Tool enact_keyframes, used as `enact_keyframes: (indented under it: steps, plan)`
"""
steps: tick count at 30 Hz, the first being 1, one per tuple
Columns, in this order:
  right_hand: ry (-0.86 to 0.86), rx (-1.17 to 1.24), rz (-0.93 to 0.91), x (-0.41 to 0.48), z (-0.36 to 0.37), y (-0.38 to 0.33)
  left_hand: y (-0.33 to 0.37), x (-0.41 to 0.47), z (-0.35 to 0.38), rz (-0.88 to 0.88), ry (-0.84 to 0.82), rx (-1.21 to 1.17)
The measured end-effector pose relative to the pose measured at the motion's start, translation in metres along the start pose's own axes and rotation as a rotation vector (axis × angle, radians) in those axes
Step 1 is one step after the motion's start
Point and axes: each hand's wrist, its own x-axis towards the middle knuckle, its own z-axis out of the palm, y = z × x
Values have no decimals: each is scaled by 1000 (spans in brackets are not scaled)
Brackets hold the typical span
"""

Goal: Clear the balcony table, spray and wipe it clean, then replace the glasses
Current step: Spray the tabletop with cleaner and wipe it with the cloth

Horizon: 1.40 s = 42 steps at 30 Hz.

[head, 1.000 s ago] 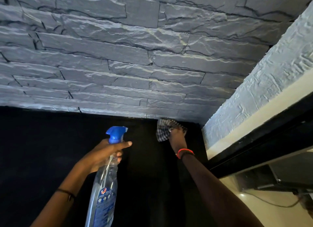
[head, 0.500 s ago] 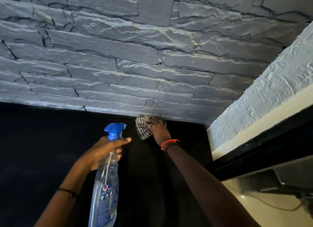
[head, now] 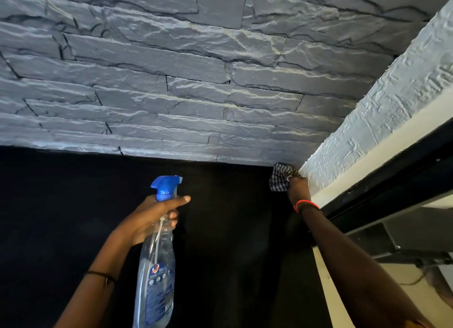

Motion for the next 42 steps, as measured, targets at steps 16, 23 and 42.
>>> enact_keyframes:
  steps: [16,23,42]
  plan:
    - [-148,136,-651,-299,52,-44,6,-29,-2,58,-4,12]
    - [4,150,-255,-252,35,49,-1,-61,3,90,-3,39]
    - [40,133,-640,-491,45,77,-92,-184,-9,72,0,53]
